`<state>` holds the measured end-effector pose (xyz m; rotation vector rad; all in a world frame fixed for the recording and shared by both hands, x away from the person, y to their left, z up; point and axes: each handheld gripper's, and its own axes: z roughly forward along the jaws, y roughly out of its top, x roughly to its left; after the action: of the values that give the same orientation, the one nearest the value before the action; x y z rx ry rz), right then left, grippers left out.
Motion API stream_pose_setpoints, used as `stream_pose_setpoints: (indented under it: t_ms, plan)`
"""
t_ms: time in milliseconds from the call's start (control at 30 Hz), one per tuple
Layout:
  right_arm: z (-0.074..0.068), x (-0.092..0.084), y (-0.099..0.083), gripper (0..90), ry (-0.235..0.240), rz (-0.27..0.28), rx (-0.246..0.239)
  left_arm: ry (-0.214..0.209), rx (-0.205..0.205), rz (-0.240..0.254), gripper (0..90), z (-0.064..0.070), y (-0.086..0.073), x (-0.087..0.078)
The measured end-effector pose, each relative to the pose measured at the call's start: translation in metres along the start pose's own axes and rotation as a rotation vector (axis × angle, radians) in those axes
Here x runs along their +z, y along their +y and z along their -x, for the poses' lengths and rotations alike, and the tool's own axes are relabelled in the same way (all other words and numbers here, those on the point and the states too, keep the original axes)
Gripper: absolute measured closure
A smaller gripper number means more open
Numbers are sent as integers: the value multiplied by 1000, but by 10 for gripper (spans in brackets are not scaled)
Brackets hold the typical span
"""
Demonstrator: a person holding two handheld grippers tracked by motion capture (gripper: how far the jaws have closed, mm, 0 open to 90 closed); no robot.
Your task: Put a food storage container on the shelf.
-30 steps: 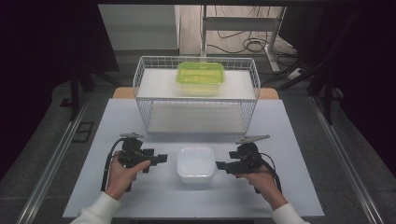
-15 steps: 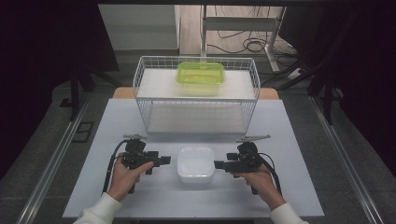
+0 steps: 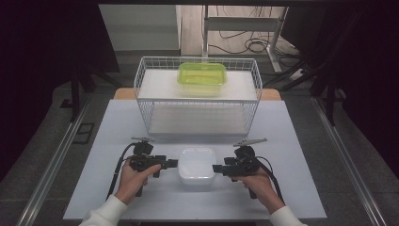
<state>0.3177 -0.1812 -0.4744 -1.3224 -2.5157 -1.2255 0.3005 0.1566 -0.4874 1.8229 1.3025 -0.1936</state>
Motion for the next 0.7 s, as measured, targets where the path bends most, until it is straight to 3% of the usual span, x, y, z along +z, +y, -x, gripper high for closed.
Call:
stream_pose_setpoints:
  t_ms: [167, 300, 467, 567, 700]
  plan:
    - [0, 2, 0, 355, 8, 10, 18, -25, -42, 7, 330, 0, 2, 5]
    - [1, 5, 0, 387, 33, 15, 42, -81, -99, 6, 374, -1, 5, 10]
    - [4, 8, 2, 428, 60, 23, 106, -82, -126, -11, 431, -5, 5, 15]
    - [6, 9, 2, 448, 56, 18, 120, -95, -156, -18, 463, -8, 5, 17]
    - [10, 11, 1, 474, 78, 21, 149, -107, -166, -22, 501, -9, 5, 19]
